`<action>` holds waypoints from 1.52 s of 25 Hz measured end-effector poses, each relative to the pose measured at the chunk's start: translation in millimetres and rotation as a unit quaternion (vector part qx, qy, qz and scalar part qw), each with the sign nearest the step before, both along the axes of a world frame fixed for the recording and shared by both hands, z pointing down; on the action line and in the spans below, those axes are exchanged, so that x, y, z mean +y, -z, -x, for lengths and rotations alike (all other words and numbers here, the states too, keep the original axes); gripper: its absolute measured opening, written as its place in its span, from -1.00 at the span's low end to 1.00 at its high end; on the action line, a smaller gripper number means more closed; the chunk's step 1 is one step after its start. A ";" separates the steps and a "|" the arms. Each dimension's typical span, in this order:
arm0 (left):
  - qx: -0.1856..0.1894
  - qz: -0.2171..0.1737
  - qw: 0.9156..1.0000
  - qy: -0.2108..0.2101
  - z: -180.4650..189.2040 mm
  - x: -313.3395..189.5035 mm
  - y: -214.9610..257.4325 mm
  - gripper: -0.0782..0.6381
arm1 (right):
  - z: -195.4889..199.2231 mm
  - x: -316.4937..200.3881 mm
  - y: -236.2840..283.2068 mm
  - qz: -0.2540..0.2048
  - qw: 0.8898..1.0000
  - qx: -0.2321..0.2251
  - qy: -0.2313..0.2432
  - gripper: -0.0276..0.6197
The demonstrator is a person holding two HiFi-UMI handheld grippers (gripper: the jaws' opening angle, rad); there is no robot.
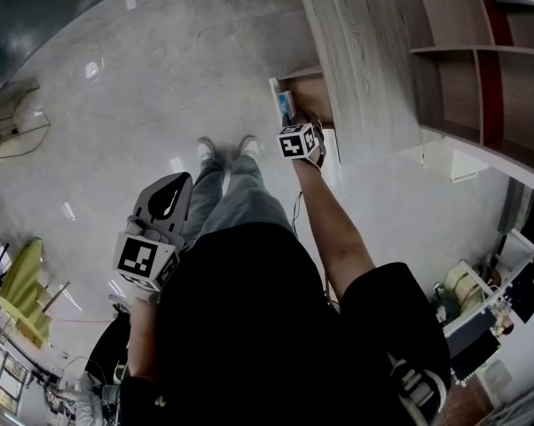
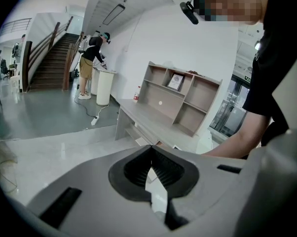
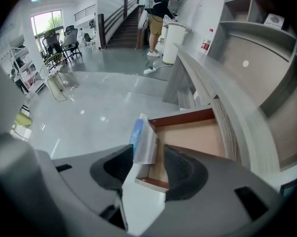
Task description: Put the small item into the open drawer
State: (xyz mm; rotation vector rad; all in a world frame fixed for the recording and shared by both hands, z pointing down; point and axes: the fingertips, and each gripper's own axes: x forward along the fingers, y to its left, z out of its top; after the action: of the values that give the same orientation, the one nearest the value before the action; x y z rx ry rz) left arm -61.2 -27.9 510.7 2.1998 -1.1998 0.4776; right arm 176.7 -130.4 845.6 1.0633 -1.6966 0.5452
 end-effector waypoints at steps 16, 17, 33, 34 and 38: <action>0.033 -0.052 0.998 -0.015 8.8 -32.0 15.2 -0.78 | 29.3 -3.8 125.0 -0.070 0.995 -0.072 0.000 -0.49; 0.034 -0.056 0.998 -0.017 8.7 -34.2 17.2 -0.78 | 32.4 -5.9 136.9 -0.080 0.994 -0.079 0.002 -0.50; 0.063 -0.117 0.991 -0.032 14.6 -69.8 52.0 -0.77 | 74.6 -13.3 336.4 -0.229 0.958 -0.172 0.033 -0.82; 0.064 -0.121 0.990 -0.032 15.5 -71.4 54.5 -0.78 | 76.5 -11.9 345.7 -0.235 0.955 -0.177 0.036 -0.82; 0.069 -0.141 0.987 -0.034 16.7 -75.6 65.4 -0.78 | 83.1 -8.8 386.3 -0.268 0.941 -0.200 0.047 -0.84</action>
State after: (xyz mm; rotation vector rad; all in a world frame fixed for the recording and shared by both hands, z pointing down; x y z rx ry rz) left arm -78.0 -103.6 445.3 2.4735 -1.1807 0.1863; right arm 93.6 -139.3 459.3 1.3018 -2.3273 0.2422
